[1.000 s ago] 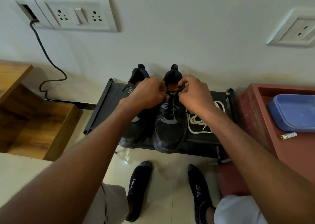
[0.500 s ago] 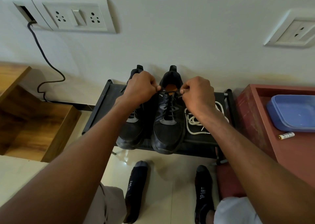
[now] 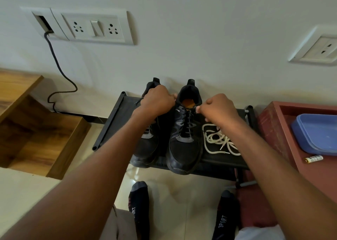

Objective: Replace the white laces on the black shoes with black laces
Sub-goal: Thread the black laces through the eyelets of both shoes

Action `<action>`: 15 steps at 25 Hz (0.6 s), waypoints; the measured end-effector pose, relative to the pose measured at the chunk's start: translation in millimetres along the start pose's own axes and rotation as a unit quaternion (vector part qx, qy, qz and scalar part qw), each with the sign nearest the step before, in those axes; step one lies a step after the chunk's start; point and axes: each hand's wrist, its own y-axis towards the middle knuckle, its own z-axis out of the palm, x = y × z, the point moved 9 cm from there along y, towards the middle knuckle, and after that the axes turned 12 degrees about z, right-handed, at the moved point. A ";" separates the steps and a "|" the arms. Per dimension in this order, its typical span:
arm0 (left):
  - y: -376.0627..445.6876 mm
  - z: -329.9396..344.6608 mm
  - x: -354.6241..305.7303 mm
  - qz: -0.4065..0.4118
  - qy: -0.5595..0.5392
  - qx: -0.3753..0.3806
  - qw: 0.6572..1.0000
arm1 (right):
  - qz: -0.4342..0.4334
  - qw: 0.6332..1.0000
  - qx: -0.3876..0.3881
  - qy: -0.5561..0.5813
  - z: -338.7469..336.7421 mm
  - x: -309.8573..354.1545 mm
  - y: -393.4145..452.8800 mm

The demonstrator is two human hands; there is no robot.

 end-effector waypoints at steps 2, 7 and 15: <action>-2.4 -1.8 -8.9 -0.010 -0.145 -0.021 0.989 | 0.044 0.970 0.135 0.198 7.1 5.0 -8.6; -7.9 10.6 -40.1 0.012 -0.401 -0.045 0.915 | 0.019 0.907 0.221 0.359 9.1 25.1 -20.6; 4.2 39.8 -10.6 -0.050 -0.399 -0.023 0.915 | 0.199 0.872 0.169 0.415 25.1 -25.8 -1.0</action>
